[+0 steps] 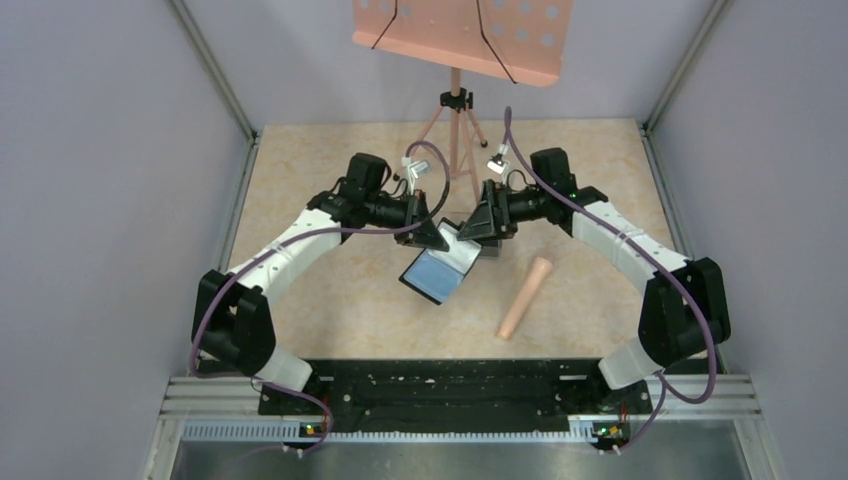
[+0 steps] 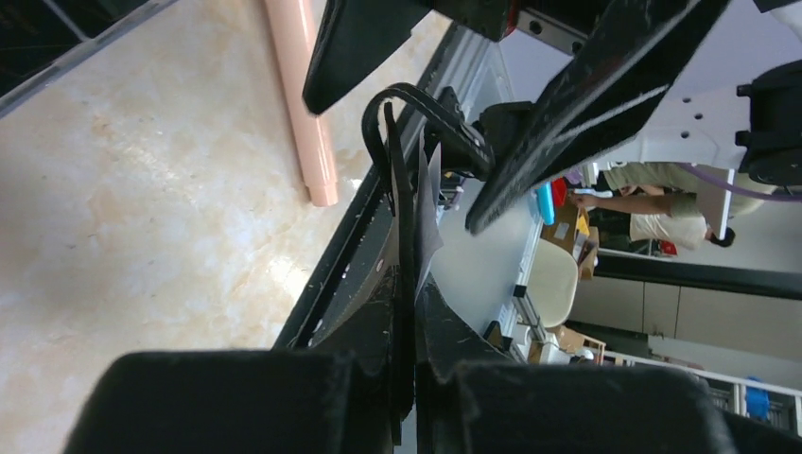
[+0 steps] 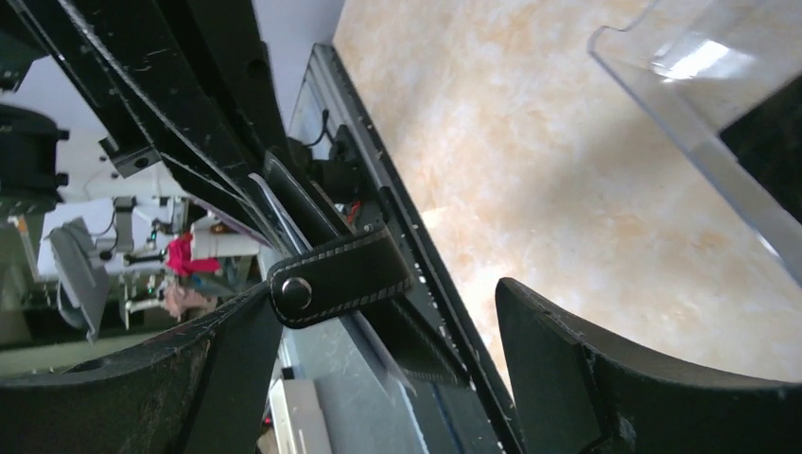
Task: Put the credit cards into the card holder
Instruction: Turn over the card slot in the card holder.
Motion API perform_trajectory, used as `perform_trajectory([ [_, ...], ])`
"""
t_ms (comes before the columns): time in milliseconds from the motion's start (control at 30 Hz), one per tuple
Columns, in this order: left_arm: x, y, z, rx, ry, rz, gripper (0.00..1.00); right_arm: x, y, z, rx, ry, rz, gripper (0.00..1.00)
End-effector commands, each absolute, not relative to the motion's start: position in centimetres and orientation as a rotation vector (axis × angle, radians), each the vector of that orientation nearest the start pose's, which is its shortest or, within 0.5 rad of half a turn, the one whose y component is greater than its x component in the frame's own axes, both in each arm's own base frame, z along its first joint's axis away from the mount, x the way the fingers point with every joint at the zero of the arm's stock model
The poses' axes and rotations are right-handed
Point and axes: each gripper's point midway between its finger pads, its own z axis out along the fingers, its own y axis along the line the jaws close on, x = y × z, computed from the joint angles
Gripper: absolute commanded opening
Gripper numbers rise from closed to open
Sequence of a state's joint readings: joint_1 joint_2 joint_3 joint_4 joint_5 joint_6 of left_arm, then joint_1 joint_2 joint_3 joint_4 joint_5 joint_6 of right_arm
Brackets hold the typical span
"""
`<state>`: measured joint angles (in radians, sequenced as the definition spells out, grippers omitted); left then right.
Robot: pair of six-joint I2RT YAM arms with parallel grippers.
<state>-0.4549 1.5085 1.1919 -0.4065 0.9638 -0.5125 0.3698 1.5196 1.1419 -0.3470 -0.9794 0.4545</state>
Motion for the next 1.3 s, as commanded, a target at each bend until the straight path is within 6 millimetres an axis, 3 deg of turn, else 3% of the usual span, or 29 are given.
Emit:
perform_trajectory([
  [0,23.6,-30.2,25.4,0.626,2.267,-1.679,0.00,25.2,29.0,24.2,-0.697,2.166,1.634,0.81],
  [167,23.4,-30.3,26.0,0.640,2.248,-1.680,0.00,23.5,29.5,24.7,-0.777,2.133,1.731,0.75],
  [367,23.1,-30.1,26.1,0.646,2.245,-1.685,0.00,21.8,29.3,24.9,-0.829,2.130,1.815,0.43],
  [533,22.9,-30.0,26.7,0.642,2.234,-1.679,0.00,20.4,29.7,24.3,-0.873,2.158,1.827,0.34],
  [633,22.6,-30.1,27.0,0.642,2.230,-1.675,0.00,19.7,30.0,24.3,-0.890,2.162,1.840,0.17],
  [700,22.5,-30.1,27.0,0.631,2.232,-1.672,0.02,19.4,30.0,24.2,-0.894,2.166,1.842,0.00],
  [800,22.5,-30.1,27.0,0.607,2.225,-1.661,0.16,19.3,29.8,23.8,-0.872,2.189,1.814,0.00],
  [900,23.2,-29.7,26.9,0.570,2.218,-1.588,0.44,19.6,29.4,23.0,-0.811,2.237,1.723,0.00],
  [1000,24.6,-29.3,26.4,0.498,2.230,-1.474,0.63,20.7,28.5,21.8,-0.695,2.304,1.605,0.00],
  [1100,26.6,-28.5,25.5,0.382,2.258,-1.361,0.69,22.0,26.9,21.1,-0.550,2.347,1.491,0.00],
  [1267,30.5,-26.5,23.0,0.168,2.332,-1.191,0.72,23.9,23.3,21.7,-0.305,2.336,1.371,0.00],
])
